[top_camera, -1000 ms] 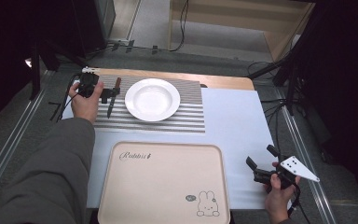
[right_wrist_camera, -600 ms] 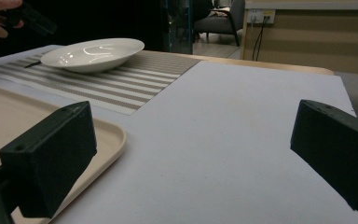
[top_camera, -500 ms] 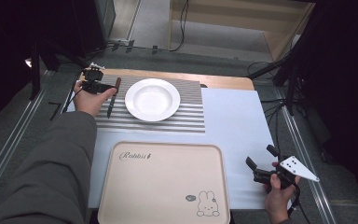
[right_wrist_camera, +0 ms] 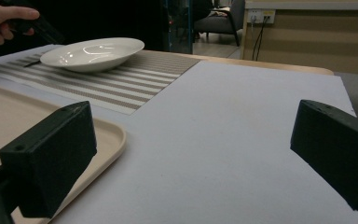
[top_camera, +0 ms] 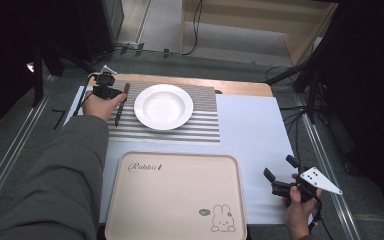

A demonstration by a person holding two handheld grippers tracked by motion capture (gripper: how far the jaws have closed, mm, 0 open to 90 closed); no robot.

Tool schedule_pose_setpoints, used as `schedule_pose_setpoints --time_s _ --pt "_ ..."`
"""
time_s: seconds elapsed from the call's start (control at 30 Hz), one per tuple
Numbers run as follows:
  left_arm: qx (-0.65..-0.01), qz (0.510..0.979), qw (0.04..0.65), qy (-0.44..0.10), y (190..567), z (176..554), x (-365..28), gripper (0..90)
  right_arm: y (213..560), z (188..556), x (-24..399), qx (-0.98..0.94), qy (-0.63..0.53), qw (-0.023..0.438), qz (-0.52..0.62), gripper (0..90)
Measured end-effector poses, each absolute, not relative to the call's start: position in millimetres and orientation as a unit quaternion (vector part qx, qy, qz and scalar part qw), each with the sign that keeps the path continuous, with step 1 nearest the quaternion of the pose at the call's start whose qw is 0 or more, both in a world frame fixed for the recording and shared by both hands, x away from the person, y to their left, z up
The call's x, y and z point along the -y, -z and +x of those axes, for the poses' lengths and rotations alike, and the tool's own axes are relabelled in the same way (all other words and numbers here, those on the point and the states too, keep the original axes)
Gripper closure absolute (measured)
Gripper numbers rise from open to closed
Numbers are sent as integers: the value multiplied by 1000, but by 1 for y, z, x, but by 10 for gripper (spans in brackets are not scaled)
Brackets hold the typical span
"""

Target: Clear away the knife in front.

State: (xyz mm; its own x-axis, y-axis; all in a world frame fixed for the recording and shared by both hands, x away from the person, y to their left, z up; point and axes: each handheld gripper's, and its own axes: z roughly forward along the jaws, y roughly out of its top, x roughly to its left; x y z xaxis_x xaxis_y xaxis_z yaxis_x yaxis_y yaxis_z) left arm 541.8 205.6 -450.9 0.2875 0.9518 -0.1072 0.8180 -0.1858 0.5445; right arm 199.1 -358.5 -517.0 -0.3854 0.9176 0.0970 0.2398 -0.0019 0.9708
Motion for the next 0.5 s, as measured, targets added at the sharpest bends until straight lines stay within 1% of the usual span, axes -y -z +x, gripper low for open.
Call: schedule_pose_setpoints --time_s 0.2,0.43,0.5 --pt "-591 754 255 -128 456 547 -205 625 517 199 359 -632 -542 313 458 0" --pt "-597 751 250 -127 466 552 -206 664 517 199 359 -631 -542 313 458 0" --pt "-600 748 251 -134 467 552 -205 672 517 199 359 -631 -542 313 458 0"
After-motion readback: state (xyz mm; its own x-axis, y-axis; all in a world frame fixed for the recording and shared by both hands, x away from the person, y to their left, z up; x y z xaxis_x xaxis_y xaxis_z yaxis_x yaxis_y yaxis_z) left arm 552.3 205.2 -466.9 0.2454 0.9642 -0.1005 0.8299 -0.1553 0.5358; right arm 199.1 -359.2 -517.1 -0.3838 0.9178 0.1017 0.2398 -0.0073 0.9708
